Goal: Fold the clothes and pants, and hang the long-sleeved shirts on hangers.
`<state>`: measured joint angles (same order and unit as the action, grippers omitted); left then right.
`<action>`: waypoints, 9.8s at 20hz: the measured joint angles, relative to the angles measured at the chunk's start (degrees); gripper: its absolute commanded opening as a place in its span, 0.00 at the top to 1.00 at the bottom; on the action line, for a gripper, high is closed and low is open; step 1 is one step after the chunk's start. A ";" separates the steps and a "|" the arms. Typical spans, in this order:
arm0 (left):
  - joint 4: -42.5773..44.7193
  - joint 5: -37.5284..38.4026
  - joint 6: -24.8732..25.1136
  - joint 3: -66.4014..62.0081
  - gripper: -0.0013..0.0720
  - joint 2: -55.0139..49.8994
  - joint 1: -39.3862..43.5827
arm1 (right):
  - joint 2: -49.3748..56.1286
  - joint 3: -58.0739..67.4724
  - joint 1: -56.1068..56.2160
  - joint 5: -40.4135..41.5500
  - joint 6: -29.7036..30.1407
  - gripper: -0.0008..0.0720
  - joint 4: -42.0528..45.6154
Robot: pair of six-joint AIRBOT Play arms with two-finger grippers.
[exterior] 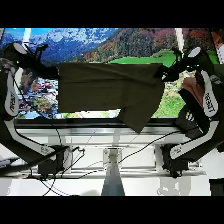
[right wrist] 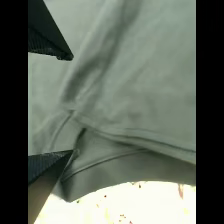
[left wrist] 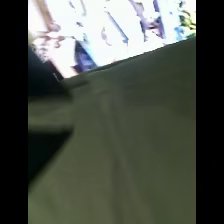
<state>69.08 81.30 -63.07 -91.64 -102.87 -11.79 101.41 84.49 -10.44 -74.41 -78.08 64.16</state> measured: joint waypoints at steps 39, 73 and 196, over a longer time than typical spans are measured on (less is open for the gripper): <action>4.42 -23.43 -5.99 54.21 0.57 49.24 -18.62 | -42.10 -68.26 -1.01 18.93 -0.22 0.97 -15.52; -12.41 -16.22 18.08 54.29 0.74 25.83 -19.39 | -42.18 -62.20 -0.98 14.71 13.09 0.97 -22.01; -37.29 -41.07 2.86 12.28 0.02 11.76 32.89 | 5.20 22.32 13.55 5.92 -3.65 0.31 2.62</action>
<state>31.79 40.23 -60.20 -79.35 -91.11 21.10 106.61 106.80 3.11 -68.49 -81.73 66.78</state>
